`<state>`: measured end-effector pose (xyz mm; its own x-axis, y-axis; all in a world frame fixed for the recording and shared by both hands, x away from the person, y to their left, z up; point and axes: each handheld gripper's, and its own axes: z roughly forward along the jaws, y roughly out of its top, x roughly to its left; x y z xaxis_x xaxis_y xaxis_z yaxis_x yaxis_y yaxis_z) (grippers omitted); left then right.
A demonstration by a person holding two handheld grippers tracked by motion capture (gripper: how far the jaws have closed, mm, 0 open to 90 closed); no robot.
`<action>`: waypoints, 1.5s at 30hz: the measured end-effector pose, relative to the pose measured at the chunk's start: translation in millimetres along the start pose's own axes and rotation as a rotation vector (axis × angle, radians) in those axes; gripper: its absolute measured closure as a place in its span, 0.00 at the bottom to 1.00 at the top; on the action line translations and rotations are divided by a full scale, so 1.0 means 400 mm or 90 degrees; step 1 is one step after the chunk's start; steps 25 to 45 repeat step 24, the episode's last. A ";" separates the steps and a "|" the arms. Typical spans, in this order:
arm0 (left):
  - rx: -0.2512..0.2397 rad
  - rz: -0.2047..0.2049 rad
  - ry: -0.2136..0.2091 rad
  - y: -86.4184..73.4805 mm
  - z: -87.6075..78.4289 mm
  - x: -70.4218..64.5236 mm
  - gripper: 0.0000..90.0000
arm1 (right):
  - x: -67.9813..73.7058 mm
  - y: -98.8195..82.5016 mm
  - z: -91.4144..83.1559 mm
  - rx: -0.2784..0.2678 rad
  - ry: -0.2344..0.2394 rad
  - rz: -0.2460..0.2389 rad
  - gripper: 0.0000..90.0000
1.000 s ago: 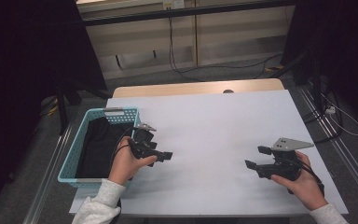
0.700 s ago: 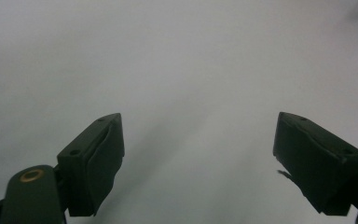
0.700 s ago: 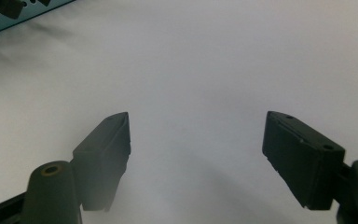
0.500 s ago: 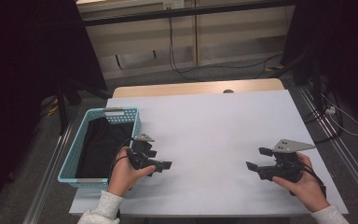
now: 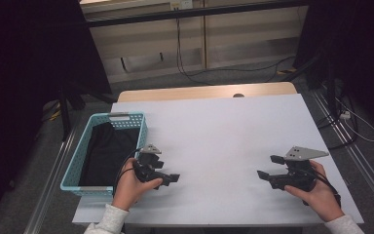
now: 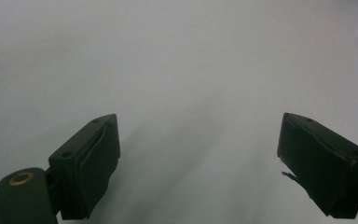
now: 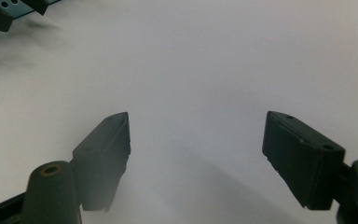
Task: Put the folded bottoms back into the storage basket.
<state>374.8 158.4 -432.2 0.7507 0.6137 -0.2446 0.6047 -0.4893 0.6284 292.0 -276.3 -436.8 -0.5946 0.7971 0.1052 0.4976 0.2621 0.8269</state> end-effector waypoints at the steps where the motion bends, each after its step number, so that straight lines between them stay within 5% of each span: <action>1: -0.002 -0.001 -0.001 0.000 0.000 0.000 0.15 | 0.000 -0.001 -0.001 0.000 0.000 0.000 0.25; 13: 0.002 0.019 -0.002 -0.003 0.001 -0.002 0.12 | -0.001 -0.007 -0.003 0.004 0.001 0.000 0.25; 45: 0.003 0.020 -0.002 -0.004 0.002 -0.003 0.11 | -0.003 -0.015 0.001 0.014 -0.001 -0.001 0.25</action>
